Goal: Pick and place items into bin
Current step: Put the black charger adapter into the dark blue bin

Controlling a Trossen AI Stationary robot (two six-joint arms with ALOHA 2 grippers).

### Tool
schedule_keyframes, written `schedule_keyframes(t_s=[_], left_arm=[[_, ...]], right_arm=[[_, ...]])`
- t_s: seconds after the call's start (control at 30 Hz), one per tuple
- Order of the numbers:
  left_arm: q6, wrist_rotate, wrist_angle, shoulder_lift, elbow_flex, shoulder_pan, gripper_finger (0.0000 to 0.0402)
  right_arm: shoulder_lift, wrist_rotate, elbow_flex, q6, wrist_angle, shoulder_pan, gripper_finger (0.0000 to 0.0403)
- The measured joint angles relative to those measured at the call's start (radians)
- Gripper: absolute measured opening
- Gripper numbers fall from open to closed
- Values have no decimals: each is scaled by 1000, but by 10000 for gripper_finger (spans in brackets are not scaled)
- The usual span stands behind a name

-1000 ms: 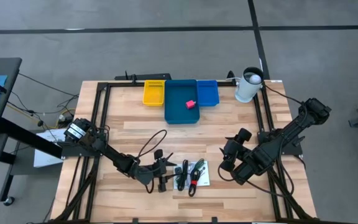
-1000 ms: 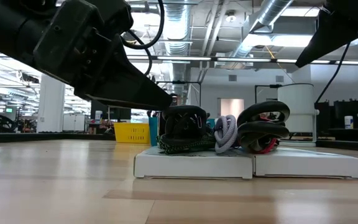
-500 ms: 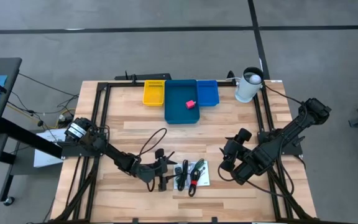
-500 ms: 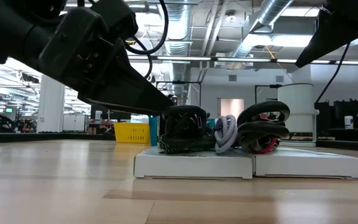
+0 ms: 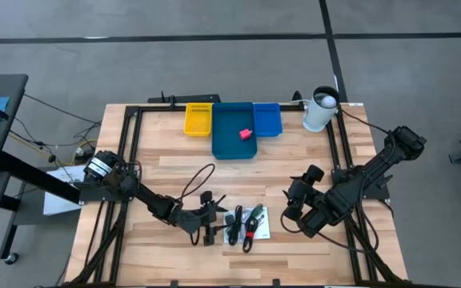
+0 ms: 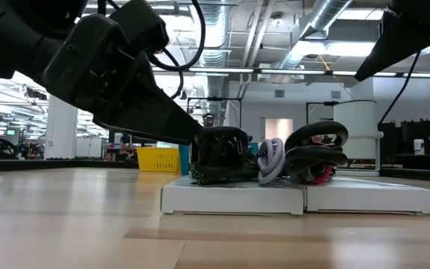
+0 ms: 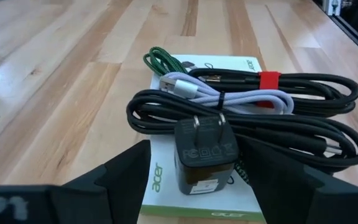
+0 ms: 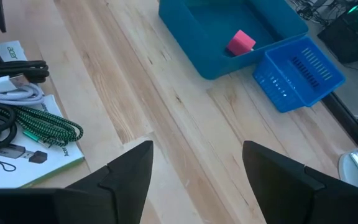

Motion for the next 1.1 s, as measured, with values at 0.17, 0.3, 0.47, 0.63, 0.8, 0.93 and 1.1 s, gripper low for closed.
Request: schedule_keyframes(t_s=[0.17, 0.3, 0.47, 0.63, 0.8, 0.93, 1.1], left_arm=[[0, 25, -3, 0, 0, 14, 245], [0, 35, -3, 0, 0, 19, 245], [-1, 55, -4, 0, 0, 24, 245], [-1, 68, -4, 0, 0, 28, 245], [-1, 68, -4, 0, 0, 28, 245], [-1, 69, -4, 0, 0, 29, 245], [-1, 82, -4, 0, 0, 35, 245]], right_arm=[[0, 0, 0, 0, 0, 0, 244], [0, 0, 0, 0, 0, 0, 244], [0, 0, 0, 0, 0, 0, 244], [0, 0, 0, 0, 0, 0, 244], [0, 0, 0, 0, 0, 0, 244], [0, 0, 0, 0, 0, 0, 244], [0, 0, 0, 0, 1, 0, 244]])
